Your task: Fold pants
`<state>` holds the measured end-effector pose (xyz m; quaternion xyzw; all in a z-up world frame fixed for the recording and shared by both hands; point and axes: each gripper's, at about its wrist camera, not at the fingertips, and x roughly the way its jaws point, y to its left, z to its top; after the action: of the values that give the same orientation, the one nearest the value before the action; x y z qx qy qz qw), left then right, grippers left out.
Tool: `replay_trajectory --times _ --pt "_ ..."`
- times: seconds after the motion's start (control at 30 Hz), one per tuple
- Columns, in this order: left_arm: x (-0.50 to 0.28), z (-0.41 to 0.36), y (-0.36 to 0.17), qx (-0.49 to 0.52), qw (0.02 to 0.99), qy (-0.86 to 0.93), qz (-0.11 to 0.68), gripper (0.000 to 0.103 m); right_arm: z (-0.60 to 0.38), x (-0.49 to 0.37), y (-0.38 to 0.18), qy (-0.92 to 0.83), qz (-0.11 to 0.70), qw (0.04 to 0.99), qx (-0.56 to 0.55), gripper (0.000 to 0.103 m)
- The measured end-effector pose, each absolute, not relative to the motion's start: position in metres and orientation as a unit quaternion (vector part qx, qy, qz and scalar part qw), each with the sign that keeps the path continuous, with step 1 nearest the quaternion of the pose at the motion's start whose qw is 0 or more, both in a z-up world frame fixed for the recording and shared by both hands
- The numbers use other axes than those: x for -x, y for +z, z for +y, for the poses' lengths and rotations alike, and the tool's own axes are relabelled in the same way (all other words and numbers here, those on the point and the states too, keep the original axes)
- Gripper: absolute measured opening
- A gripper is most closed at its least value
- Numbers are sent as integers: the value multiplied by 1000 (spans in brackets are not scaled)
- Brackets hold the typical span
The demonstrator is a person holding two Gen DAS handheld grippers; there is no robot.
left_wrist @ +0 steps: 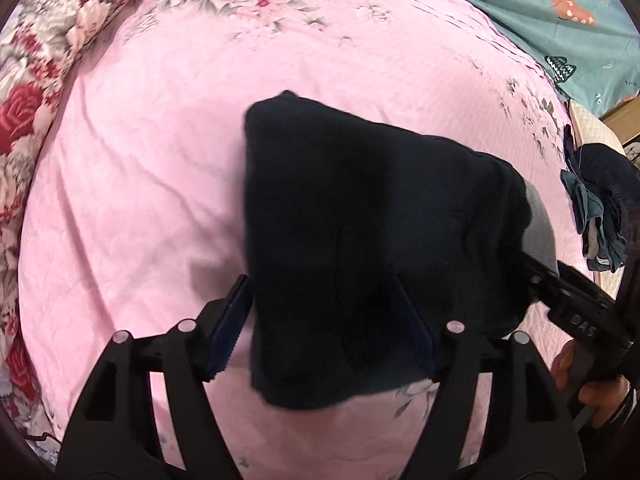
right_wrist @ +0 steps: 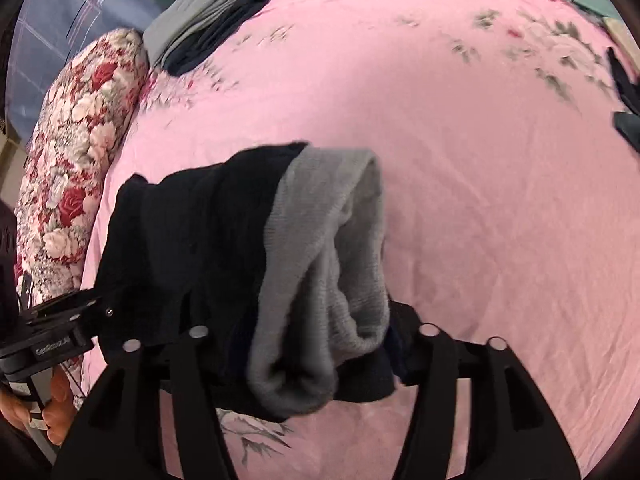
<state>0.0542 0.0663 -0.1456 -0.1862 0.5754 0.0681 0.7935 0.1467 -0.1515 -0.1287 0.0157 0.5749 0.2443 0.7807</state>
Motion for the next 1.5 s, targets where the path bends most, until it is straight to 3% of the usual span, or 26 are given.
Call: replay_trajectory --times 0.3,0.37,0.43,0.5,0.7,0.83,1.0,1.13,1.3,1.47,1.5 --pt "-9 104 -138 211 791 98 566 72 -164 -107 -90 285 538 792 53 67" --pt "-10 96 -150 195 782 100 584 72 -166 -101 -99 293 557 775 59 62" --pt "-11 95 -162 183 773 99 599 73 -168 -101 -110 286 573 766 57 40" --pt "-14 89 -175 158 765 108 615 76 -176 -107 -120 289 590 753 29 27" --pt "-18 99 -186 167 751 118 628 84 -191 -122 -148 292 631 718 -38 24" --pt "-19 103 -176 166 745 123 634 84 -186 -117 -138 304 637 708 -15 30" --pt "-24 99 -156 158 760 121 619 83 -201 -122 -98 283 584 759 -50 64" --pt "-33 91 -157 141 762 115 622 83 -187 -127 -91 281 558 780 -35 64" --pt "-37 89 -172 140 749 114 637 85 -168 -132 -132 240 594 767 43 61" --pt "-38 103 -147 159 767 108 612 83 -179 -138 -121 262 600 755 -26 62" --pt "-39 105 -143 165 771 102 607 83 -183 -140 -115 264 589 763 -39 66"
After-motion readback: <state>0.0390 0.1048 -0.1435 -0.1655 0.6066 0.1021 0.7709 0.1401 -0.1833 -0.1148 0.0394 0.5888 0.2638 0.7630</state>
